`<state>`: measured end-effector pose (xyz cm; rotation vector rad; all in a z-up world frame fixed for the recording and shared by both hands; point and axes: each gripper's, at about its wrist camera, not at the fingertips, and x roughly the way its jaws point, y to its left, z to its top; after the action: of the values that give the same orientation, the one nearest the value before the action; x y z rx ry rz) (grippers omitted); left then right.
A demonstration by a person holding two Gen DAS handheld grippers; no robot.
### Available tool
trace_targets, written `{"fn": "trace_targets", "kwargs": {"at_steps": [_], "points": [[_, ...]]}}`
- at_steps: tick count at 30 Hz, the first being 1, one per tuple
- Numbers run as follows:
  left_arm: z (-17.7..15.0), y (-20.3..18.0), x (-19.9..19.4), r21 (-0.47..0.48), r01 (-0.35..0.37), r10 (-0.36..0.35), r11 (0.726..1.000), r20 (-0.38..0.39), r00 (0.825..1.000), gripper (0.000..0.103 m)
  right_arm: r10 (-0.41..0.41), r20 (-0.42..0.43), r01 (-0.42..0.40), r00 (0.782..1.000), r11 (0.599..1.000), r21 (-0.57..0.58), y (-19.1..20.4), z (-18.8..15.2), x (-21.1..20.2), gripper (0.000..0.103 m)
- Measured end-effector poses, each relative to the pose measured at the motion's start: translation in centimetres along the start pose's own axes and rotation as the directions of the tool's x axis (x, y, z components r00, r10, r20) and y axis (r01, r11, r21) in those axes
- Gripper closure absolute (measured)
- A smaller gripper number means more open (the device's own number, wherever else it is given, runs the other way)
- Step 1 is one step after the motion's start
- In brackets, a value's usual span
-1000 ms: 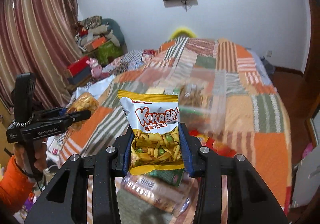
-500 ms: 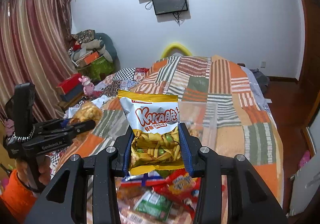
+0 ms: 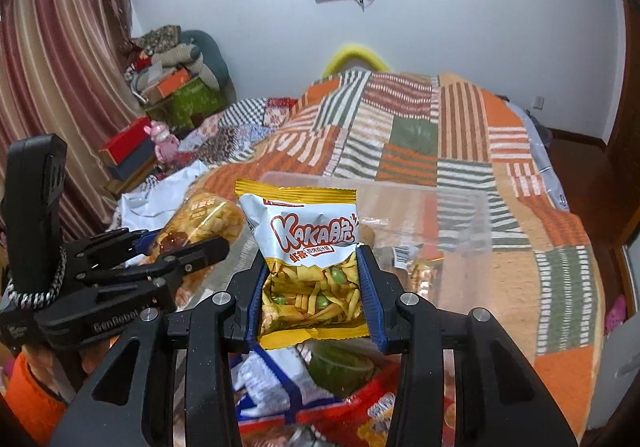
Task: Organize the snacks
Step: 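Drop the pastry into the box with left tool while right tool drops the chip bag in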
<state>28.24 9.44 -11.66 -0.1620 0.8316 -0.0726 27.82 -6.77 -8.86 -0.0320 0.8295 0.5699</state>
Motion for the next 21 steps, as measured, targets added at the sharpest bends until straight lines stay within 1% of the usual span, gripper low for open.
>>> {"fn": "trace_targets", "kwargs": {"at_steps": [1, 2, 5, 6, 10, 12, 15, 17, 21], "points": [[0.1, 0.0, 0.6, 0.001, 0.002, -0.002, 1.000, -0.009, 1.000, 0.058, -0.004, -0.010, 0.004, 1.000, 1.000, -0.001, 0.1, 0.1, 0.5, 0.065], [0.1, 0.0, 1.0, 0.002, 0.001, -0.001, 1.000, -0.015, 1.000, 0.058, -0.005, -0.040, 0.005, 0.999, 1.000, -0.003, 0.1, 0.2, 0.9, 0.065], [0.2, 0.1, 2.3, 0.005, -0.008, 0.008, 1.000, -0.032, 0.999, 0.058, -0.016, -0.067, 0.015, 0.998, 1.000, -0.003, 0.2, 0.3, 2.2, 0.065], [0.2, 0.2, 2.7, 0.002, -0.006, 0.006, 1.000, -0.039, 0.999, 0.058, -0.022, -0.048, 0.021, 0.999, 1.000, -0.004, 0.1, 0.4, 2.5, 0.065], [0.1, 0.5, 3.7, -0.001, -0.006, 0.006, 1.000, -0.058, 0.998, 0.058, -0.015, -0.078, 0.016, 0.997, 1.000, 0.017, -0.3, 0.4, 3.6, 0.065], [0.1, 0.6, 4.1, 0.000, 0.000, 0.000, 1.000, -0.068, 0.998, 0.058, -0.026, -0.086, 0.028, 0.996, 0.999, 0.018, -0.4, 0.3, 4.0, 0.065], [0.1, 0.7, 4.1, 0.004, -0.018, 0.019, 1.000, -0.056, 0.998, 0.058, -0.040, -0.090, 0.042, 0.995, 0.999, 0.012, -0.4, 0.2, 4.2, 0.064], [0.2, 0.9, 4.0, 0.000, -0.014, 0.014, 1.000, -0.055, 0.998, 0.057, -0.035, -0.093, 0.036, 0.995, 0.999, 0.012, -0.4, 0.1, 4.1, 0.064], [0.3, 0.9, 3.0, -0.006, 0.005, -0.005, 1.000, -0.048, 0.999, 0.057, -0.020, -0.076, 0.021, 0.997, 1.000, 0.014, -0.3, 0.3, 3.2, 0.058]]}}
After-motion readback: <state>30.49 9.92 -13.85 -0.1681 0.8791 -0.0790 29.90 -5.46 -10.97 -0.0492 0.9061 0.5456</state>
